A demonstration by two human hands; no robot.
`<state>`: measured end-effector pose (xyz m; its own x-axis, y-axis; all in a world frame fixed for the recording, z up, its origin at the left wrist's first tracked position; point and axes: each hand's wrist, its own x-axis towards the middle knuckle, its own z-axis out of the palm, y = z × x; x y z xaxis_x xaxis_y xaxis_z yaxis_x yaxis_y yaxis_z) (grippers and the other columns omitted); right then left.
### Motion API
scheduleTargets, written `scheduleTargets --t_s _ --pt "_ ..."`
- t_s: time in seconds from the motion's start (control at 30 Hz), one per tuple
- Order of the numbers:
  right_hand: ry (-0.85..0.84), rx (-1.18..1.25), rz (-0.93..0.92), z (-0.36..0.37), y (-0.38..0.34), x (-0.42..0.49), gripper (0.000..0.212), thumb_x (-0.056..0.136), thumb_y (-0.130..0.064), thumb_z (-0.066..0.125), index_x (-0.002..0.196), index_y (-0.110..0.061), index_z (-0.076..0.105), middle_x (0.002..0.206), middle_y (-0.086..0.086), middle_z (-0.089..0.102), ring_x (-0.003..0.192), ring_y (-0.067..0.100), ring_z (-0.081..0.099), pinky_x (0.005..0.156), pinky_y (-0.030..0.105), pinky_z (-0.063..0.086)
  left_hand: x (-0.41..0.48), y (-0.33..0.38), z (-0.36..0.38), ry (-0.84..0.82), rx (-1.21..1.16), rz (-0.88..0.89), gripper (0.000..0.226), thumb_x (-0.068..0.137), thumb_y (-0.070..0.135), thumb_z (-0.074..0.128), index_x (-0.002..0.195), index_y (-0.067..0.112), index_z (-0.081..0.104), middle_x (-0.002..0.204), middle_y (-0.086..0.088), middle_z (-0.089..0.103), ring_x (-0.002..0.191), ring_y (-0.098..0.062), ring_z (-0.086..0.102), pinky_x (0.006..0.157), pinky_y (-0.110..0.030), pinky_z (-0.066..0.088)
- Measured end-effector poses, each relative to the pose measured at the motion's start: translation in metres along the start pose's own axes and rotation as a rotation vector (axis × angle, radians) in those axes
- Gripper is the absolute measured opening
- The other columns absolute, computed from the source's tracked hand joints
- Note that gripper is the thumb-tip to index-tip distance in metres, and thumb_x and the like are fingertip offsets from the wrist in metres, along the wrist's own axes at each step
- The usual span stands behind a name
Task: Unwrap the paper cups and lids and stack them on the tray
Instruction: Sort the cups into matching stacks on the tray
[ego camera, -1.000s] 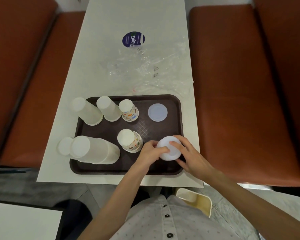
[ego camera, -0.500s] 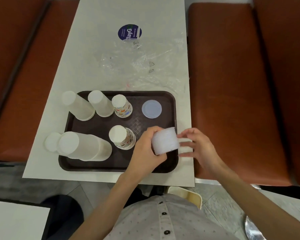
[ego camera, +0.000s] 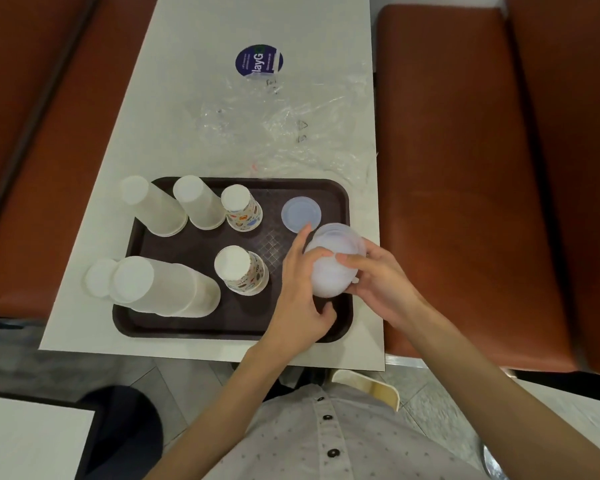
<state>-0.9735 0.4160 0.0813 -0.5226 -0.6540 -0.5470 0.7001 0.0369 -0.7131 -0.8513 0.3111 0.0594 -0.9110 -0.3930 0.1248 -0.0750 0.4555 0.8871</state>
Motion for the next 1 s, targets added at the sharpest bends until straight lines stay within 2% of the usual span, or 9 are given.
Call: scheduleTargets --t_s 0.1,0.17,0.27,0.37,0.47,0.7,0.8,0.9,1.0 --pt "0.058 0.045 -0.046 0.005 0.0 0.0 0.045 0.085 -0.007 0.067 0.13 -0.011 0.06 0.131 0.013 0.061 0.121 0.03 0.058 0.079 0.037 0.057 0.002 0.011 0.0 0.095 -0.517 -0.28 0.093 0.069 0.007 0.072 0.149 0.026 0.027 0.16 -0.001 0.027 0.146 -0.017 0.033 0.112 -0.037 0.039" --pt "0.042 0.024 -0.082 0.007 0.002 -0.001 0.045 0.083 -0.007 0.07 0.127 -0.01 0.061 0.127 0.011 0.064 0.117 0.027 0.061 0.08 0.035 0.056 0.005 0.016 0.0 0.185 -0.862 -0.53 0.081 0.07 0.026 0.073 0.143 0.032 0.039 0.146 0.003 0.049 0.132 -0.018 0.053 0.095 -0.036 0.054" --pt "0.051 -0.255 -0.144 0.008 0.004 -0.001 0.036 0.082 -0.009 0.075 0.116 -0.016 0.066 0.11 -0.002 0.071 0.104 0.013 0.066 0.075 0.022 0.054 0.002 0.011 0.0 0.158 -1.06 -0.729 0.055 0.078 0.026 0.066 0.132 0.024 0.055 0.129 -0.01 0.062 0.111 -0.029 0.067 0.074 -0.044 0.061" --pt "0.101 -0.575 -0.211 -0.001 -0.002 0.005 0.034 0.082 -0.015 0.078 0.113 -0.02 0.065 0.107 -0.007 0.072 0.099 0.003 0.066 0.078 0.017 0.052 -0.004 0.003 -0.002 0.197 -1.052 -0.776 0.047 0.077 0.025 0.067 0.123 0.023 0.061 0.119 -0.011 0.067 0.101 -0.03 0.071 0.064 -0.039 0.061" --pt "0.111 -0.661 -0.21 -0.01 -0.013 0.015 0.037 0.081 -0.012 0.079 0.115 -0.013 0.064 0.11 -0.001 0.07 0.102 0.01 0.065 0.083 0.02 0.051 -0.004 -0.001 -0.001 0.229 -0.988 -0.816 0.041 0.076 0.03 0.066 0.117 0.028 0.064 0.12 -0.012 0.067 0.096 -0.026 0.073 0.058 -0.035 0.059" --pt "-0.004 -0.711 -0.107 -0.008 -0.022 0.026 0.016 0.086 -0.012 0.073 0.102 -0.011 0.072 0.091 -0.003 0.07 0.07 -0.009 0.061 0.059 0.007 0.042 0.007 -0.001 0.001 0.25 -0.814 -0.756 0.024 0.082 0.045 0.063 0.104 0.046 0.071 0.107 0.008 0.072 0.097 -0.022 0.072 0.051 -0.031 0.056" --pt "-0.001 -0.675 -0.046 -0.011 -0.026 0.027 0.017 0.085 -0.015 0.074 0.101 -0.01 0.074 0.091 0.001 0.069 0.075 0.002 0.058 0.064 0.019 0.04 0.005 -0.004 -0.003 0.162 -0.806 -0.683 0.042 0.077 0.049 0.07 0.119 0.045 0.065 0.118 0.006 0.068 0.103 -0.023 0.07 0.054 -0.033 0.057" --pt "-0.034 -0.655 0.008 -0.015 -0.031 0.027 0.019 0.084 -0.015 0.073 0.101 -0.008 0.074 0.091 0.003 0.068 0.083 0.014 0.055 0.07 0.031 0.037 0.0 -0.009 -0.005 0.031 -0.807 -0.604 0.066 0.07 0.033 0.079 0.13 0.043 0.056 0.125 0.005 0.062 0.107 -0.027 0.068 0.057 -0.034 0.059" --pt "-0.09 -0.649 0.052 -0.017 -0.034 0.025 0.018 0.084 -0.013 0.074 0.1 -0.007 0.075 0.088 0.001 0.067 0.086 0.016 0.053 0.068 0.03 0.036 -0.002 -0.009 -0.005 -0.039 -0.725 -0.543 0.07 0.067 0.032 0.085 0.128 0.046 0.055 0.12 0.012 0.062 0.109 -0.025 0.067 0.058 -0.035 0.06"
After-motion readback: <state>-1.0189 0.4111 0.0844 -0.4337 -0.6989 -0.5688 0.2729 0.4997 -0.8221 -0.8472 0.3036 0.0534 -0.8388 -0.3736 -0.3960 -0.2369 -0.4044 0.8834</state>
